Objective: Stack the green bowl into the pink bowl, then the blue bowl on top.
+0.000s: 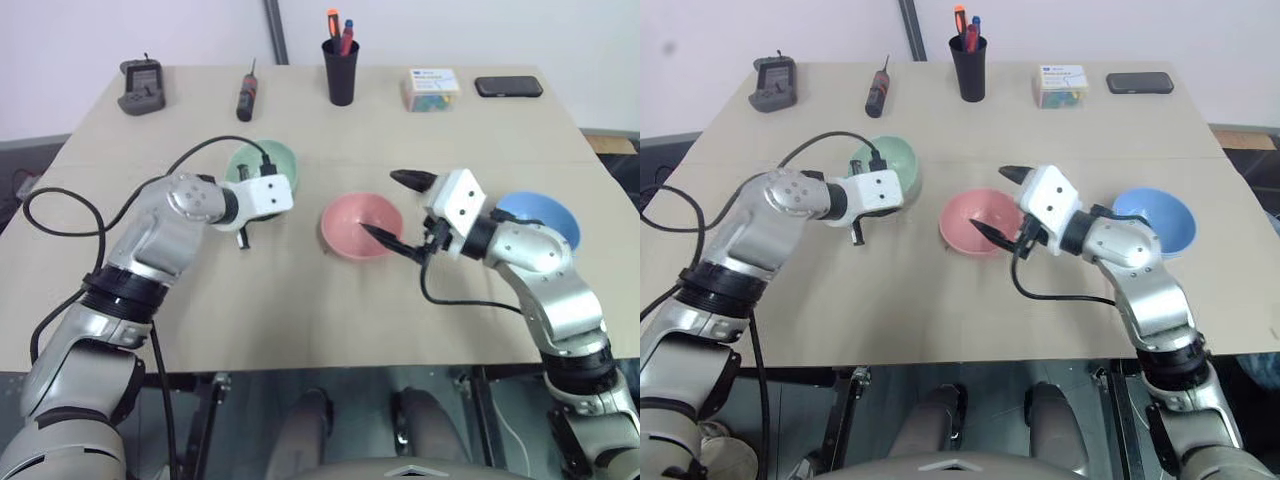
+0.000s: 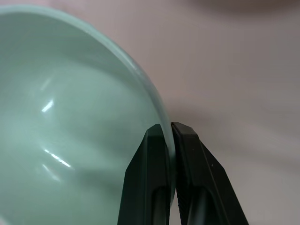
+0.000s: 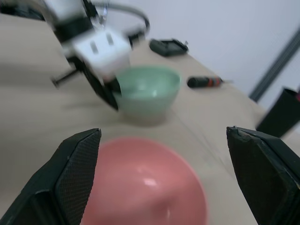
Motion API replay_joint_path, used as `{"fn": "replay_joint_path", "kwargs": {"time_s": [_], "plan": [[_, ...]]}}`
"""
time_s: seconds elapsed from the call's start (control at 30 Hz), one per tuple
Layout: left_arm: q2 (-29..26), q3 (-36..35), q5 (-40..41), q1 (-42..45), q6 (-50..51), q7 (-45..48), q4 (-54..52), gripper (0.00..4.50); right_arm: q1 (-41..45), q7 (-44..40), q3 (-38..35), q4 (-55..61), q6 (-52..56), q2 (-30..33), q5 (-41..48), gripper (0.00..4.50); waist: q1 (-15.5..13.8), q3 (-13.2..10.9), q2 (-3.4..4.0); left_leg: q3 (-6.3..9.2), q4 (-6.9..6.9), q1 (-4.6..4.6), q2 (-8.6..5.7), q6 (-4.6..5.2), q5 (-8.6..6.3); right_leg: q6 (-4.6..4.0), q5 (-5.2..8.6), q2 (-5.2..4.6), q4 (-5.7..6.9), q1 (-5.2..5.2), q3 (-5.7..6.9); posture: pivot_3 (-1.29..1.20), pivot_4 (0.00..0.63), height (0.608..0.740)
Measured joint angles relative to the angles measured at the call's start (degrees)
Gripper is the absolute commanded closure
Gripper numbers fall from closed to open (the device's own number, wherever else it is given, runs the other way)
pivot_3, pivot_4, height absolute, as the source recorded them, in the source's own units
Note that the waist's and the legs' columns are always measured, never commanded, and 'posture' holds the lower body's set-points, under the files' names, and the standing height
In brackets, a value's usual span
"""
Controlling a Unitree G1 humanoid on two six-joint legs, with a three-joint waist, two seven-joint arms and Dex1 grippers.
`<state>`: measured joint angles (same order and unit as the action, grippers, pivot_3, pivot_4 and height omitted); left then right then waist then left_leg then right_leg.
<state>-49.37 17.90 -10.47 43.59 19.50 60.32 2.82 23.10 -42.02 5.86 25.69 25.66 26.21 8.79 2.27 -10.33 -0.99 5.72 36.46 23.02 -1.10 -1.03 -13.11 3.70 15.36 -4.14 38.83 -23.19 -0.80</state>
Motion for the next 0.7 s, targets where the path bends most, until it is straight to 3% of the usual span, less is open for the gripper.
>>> {"fn": "replay_joint_path", "kwargs": {"time_s": [0.13,0.33,0.37,0.4,0.6,0.7], "plan": [[0.53,-3.75,6.82,0.55,0.09,4.72,-9.42,4.23,-6.39,0.37,-5.26,0.63,0.44,3.52,1.33,0.0,-0.08,0.0,0.0,-0.03,0.02,-0.01,-0.01,0.01,0.0,0.0,0.0,-0.02,0.03,0.01,-0.02,0.0,0.15,0.74],[6.21,-2.31,12.64,0.67,-3.53,8.37,-15.62,4.23,-9.95,2.65,-9.83,1.35,1.22,6.23,1.95,0.0,0.25,0.0,0.01,-0.16,0.09,-0.25,0.11,0.01,0.0,0.01,0.0,0.09,0.12,0.14,-0.14,0.0,0.15,0.74],[6.7,-1.47,12.97,0.02,-5.93,9.14,-15.57,3.68,-10.68,2.99,-10.13,1.66,1.23,6.5,1.93,0.0,0.23,0.0,0.01,-0.17,0.09,-0.26,0.15,0.01,0.0,0.01,0.0,0.12,0.12,0.14,-0.14,0.0,0.15,0.74],[7.11,-0.91,12.98,-0.65,-7.53,9.78,-15.38,3.52,-11.19,3.42,-10.37,1.86,1.27,6.66,1.9,0.0,0.23,0.0,0.0,-0.17,0.09,-0.25,0.17,0.01,0.0,0.0,0.0,0.14,0.12,0.13,-0.14,0.0,0.15,0.74],[7.53,0.82,11.27,-0.83,-12.34,10.73,-10.91,1.0,-13.5,5.63,-11.21,4.43,1.98,6.88,2.08,0.0,0.03,0.0,0.0,-0.19,0.16,-0.19,0.13,0.01,0.0,0.01,0.0,0.11,0.09,0.14,-0.14,0.0,0.15,0.74],[7.57,0.72,10.26,-0.7,-11.3,10.07,-9.93,1.0,-14.87,7.1,-11.62,4.87,3.06,7.46,1.72,0.0,-0.04,0.0,0.0,-0.17,0.17,-0.16,0.12,0.01,0.0,0.01,0.0,0.11,0.07,0.14,-0.13,0.0,0.15,0.74]]}}
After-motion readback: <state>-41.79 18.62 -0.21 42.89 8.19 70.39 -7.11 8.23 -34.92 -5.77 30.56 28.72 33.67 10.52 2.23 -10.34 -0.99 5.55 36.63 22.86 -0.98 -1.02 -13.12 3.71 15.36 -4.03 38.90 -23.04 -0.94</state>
